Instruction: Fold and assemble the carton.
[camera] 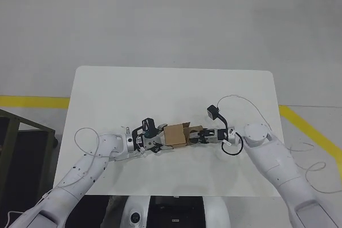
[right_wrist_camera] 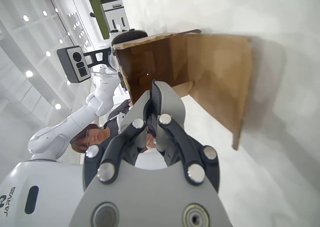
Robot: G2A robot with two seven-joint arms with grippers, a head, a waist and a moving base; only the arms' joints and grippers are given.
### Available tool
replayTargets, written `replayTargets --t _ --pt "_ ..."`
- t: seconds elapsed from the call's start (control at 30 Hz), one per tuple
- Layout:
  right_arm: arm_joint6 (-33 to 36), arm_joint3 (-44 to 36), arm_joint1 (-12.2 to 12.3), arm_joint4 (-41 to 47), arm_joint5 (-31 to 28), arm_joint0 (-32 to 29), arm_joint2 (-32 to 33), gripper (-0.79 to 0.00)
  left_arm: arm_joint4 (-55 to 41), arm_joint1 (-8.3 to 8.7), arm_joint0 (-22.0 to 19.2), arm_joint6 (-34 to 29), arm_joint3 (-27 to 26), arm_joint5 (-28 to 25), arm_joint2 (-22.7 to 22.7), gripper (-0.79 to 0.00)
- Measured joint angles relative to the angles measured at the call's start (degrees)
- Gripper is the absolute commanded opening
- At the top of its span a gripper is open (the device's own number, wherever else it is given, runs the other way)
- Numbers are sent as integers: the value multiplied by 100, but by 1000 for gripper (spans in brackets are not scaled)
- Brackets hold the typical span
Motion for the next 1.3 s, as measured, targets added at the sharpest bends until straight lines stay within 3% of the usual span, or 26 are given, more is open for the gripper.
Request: replayTargets --t 0.4,0.63,0.97,1.2,1.3 --pt "52 611 -322 447 -311 252 -496 -785 -1 -9 -14 12 -42 9 15 -231" --pt "214 916 -375 622 -568 350 -468 -785 -4 -11 -17 -13 -14 -5 20 -225" --pt "375 708 -98 400 -583 160 91 -785 36 -9 -32 -22 46 -41 25 -234" --pt "-224 244 187 227 -552 -164 849 -785 48 -8 -39 -6 79 -28 18 -234" --pt "-371 112 227 126 -409 -208 954 -785 53 -6 -42 -5 93 -20 9 -185"
